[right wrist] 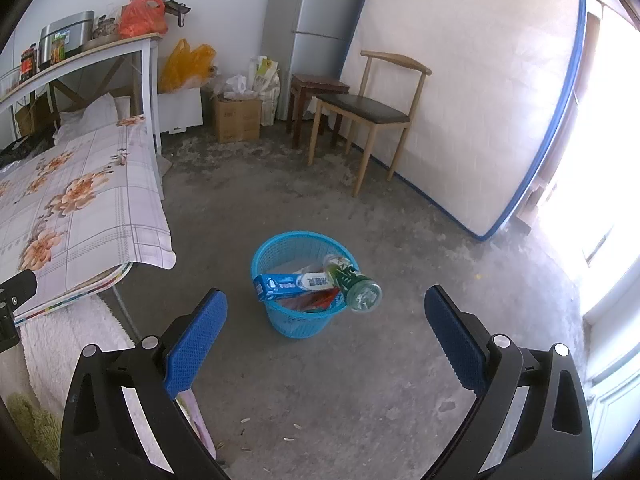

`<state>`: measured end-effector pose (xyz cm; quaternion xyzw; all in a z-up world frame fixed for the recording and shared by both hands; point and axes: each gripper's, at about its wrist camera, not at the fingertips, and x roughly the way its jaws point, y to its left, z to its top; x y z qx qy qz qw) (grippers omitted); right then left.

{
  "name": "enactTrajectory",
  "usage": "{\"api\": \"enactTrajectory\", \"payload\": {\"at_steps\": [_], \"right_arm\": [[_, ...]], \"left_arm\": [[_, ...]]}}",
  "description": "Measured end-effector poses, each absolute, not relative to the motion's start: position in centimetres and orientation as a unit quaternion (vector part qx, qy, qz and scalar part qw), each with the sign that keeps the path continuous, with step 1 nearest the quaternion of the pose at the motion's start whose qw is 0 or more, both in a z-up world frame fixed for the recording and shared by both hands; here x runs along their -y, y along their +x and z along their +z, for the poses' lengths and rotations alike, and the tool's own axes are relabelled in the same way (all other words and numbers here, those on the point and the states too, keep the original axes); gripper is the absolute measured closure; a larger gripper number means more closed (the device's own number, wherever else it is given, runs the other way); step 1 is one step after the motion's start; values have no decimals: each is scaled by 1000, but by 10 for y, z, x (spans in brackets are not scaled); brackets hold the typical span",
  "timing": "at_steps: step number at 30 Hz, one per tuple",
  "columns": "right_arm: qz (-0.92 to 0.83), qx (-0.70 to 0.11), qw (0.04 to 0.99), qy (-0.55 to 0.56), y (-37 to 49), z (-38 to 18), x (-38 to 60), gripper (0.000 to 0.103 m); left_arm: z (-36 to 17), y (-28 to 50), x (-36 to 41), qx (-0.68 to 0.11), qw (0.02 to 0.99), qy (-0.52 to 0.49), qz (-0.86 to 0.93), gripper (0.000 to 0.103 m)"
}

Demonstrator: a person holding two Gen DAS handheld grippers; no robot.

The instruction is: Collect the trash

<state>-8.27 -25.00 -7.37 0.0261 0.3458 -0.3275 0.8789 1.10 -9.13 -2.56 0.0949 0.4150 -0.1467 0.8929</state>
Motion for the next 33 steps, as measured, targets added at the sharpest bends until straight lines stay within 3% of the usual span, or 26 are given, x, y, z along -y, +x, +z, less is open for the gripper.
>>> {"api": "enactTrajectory", "payload": {"at_steps": [33], "right_arm": [[-329, -344, 879, 25, -81, -73, 249, 8]], "left_arm": [[-25, 12, 90, -415, 893, 94, -147, 6]]}}
